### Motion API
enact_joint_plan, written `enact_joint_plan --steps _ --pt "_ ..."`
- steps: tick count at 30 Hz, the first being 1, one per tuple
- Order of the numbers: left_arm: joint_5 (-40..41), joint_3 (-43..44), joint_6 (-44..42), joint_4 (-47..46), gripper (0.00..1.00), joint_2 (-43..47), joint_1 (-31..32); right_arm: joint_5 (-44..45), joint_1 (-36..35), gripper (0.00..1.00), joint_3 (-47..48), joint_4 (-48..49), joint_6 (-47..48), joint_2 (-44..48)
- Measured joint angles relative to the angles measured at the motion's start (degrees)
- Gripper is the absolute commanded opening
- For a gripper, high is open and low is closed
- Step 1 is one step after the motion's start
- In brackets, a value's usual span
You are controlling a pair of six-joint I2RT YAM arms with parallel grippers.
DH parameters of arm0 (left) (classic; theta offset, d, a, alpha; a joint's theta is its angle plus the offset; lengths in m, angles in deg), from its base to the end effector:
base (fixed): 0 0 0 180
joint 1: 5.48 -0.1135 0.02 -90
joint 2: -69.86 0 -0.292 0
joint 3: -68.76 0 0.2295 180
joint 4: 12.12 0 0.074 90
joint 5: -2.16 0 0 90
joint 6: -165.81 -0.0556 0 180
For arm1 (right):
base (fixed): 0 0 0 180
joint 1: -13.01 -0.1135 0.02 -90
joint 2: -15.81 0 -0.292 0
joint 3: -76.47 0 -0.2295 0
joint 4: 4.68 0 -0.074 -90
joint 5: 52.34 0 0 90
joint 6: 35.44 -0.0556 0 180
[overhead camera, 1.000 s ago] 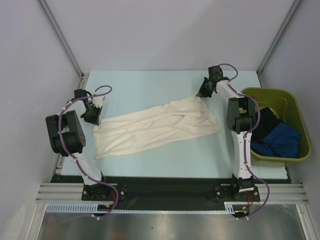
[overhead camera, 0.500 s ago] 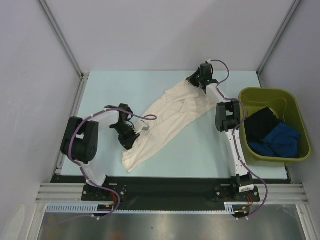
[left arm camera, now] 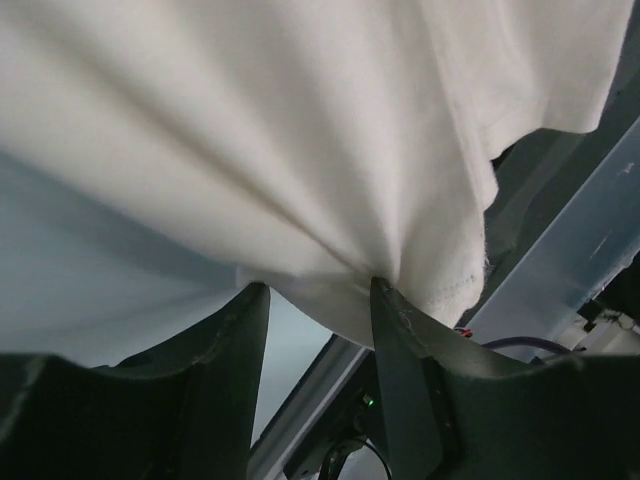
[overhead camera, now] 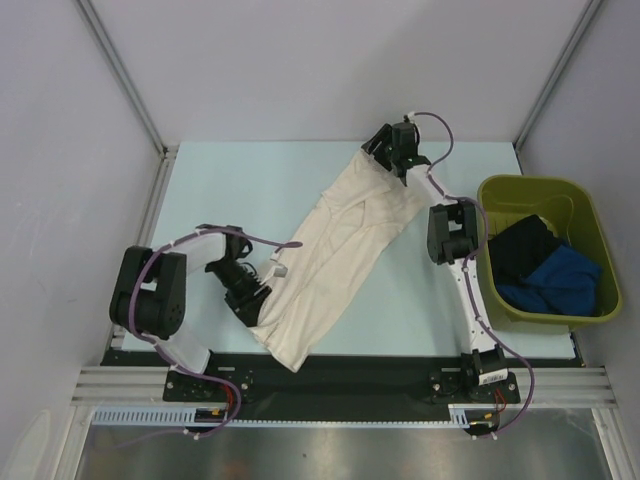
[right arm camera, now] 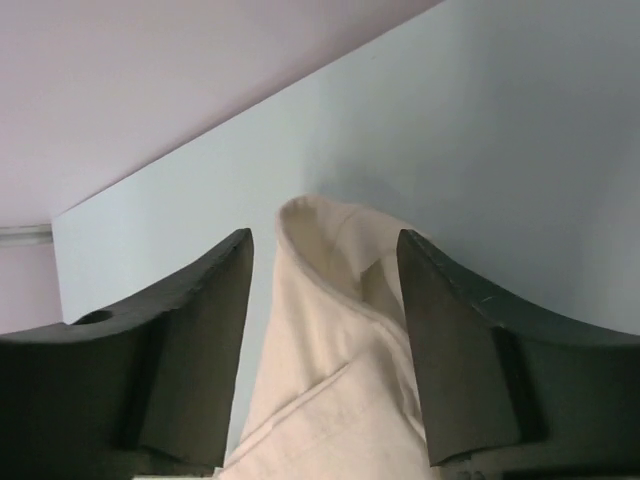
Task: Fold and stack the t-shirts
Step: Fold the tshirt
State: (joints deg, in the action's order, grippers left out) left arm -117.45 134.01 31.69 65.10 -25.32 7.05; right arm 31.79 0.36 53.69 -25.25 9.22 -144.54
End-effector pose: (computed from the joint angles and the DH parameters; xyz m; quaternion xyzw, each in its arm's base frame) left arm 0.1982 -0.0722 0.1729 -0.4201 -0.8596 0.2824 0.0699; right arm 0.6257 0.1463 0.1472 0.2084 0.8102 0.3022 0.4569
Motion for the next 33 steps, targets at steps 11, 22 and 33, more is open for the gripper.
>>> enact_joint_plan --steps 11,22,33 --pt "6.1 6.6 -4.9 7.1 0.82 5.9 -16.2 13.4 4.2 0.55 -7.9 -15.7 13.9 22.1" --pt "4.9 9.0 -7.7 10.6 0.97 5.2 -13.9 21.5 6.1 0.56 -24.7 -25.9 15.4 27.8" --pt "7.3 -0.9 -2.8 2.5 1.0 5.8 -2.9 21.6 6.5 0.57 -27.0 -29.1 13.7 25.3"
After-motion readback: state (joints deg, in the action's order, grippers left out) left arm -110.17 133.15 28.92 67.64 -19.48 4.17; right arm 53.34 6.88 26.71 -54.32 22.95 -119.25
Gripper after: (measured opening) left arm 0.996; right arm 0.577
